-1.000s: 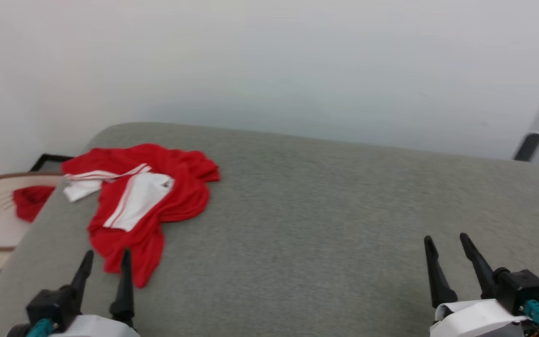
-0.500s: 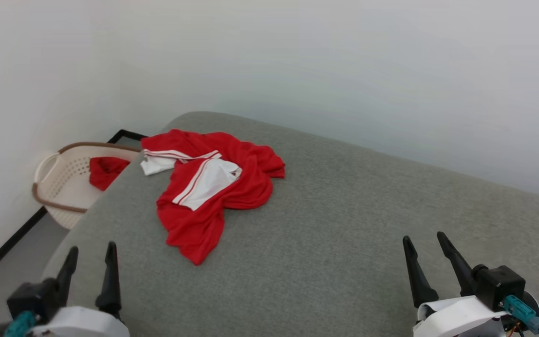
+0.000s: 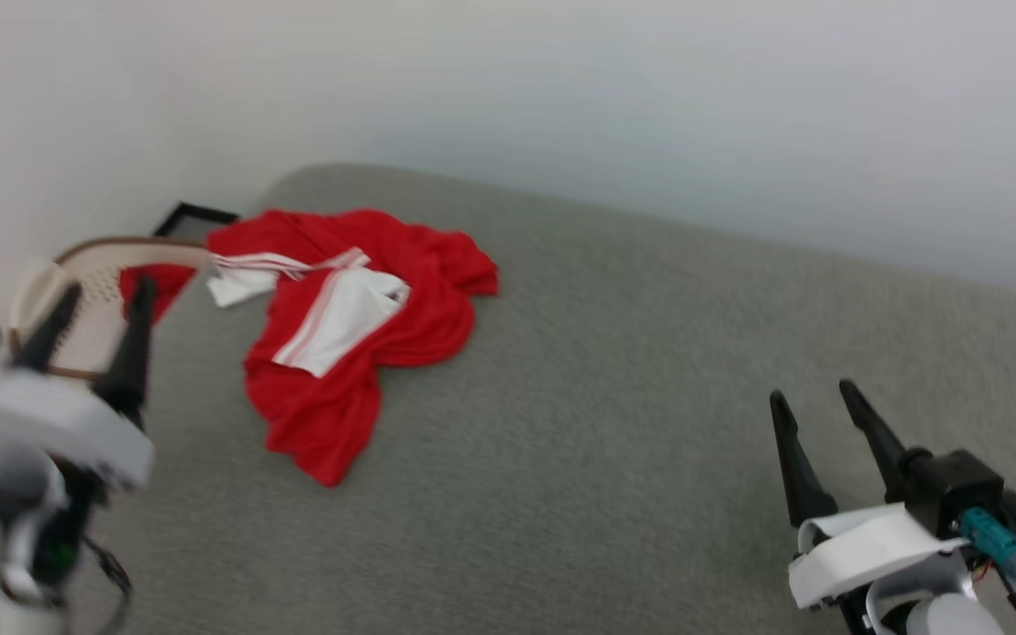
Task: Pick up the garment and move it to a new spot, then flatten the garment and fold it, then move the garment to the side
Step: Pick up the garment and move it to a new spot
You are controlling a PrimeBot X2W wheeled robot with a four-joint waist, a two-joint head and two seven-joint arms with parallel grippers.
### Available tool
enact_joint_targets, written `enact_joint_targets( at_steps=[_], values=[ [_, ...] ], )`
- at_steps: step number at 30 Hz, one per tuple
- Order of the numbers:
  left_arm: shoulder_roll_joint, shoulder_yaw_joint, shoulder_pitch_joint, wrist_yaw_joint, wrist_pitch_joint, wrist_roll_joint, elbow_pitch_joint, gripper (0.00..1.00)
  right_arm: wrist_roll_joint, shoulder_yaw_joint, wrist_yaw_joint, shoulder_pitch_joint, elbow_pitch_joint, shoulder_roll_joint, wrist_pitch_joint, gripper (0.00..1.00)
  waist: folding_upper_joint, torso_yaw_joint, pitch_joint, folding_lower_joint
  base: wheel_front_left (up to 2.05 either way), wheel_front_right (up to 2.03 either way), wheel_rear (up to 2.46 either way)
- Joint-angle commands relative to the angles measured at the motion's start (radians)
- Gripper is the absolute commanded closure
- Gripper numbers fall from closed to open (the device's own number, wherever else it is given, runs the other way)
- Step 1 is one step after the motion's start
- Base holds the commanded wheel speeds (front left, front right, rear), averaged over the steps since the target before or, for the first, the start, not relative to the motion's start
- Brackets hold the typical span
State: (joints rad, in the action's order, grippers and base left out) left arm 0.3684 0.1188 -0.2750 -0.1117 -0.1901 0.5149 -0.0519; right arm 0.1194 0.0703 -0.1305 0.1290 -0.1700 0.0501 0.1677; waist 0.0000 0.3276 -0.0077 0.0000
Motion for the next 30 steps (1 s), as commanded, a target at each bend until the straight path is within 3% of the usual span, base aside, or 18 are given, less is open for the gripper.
enact_joint_targets(
  at_steps=[1, 14, 21, 30],
  values=[
    [0.01, -0.001, -0.032, -0.006, -0.018, 0.013, -0.003, 0.0, -0.007, -0.003, 0.0, 0.014, 0.008, 0.001, -0.001, 0.0, 0.0, -0.093, 0.113, 0.0, 0.0, 0.0, 0.0],
    [0.198, -0.021, -0.323, -0.013, -0.366, 0.15, -0.18, 0.0, -0.051, -0.036, 0.0, 0.078, 0.109, 0.02, -0.025, 0.0, 0.0, -0.232, 0.316, 0.0, 0.0, 0.0, 0.0],
    [0.225, -0.043, -0.437, -0.004, -0.493, 0.189, -0.33, 0.0, -0.056, -0.049, 0.0, 0.093, 0.18, 0.035, -0.05, 0.0, 0.0, -0.272, 0.409, 0.0, 0.0, 0.0, 0.0],
    [0.254, -0.088, -0.559, -0.013, -0.543, 0.198, -0.564, 0.0, -0.057, -0.063, 0.0, 0.107, 0.26, 0.053, -0.079, 0.0, 0.0, -0.294, 0.506, 0.0, 0.0, 0.0, 0.0]
  ],
)
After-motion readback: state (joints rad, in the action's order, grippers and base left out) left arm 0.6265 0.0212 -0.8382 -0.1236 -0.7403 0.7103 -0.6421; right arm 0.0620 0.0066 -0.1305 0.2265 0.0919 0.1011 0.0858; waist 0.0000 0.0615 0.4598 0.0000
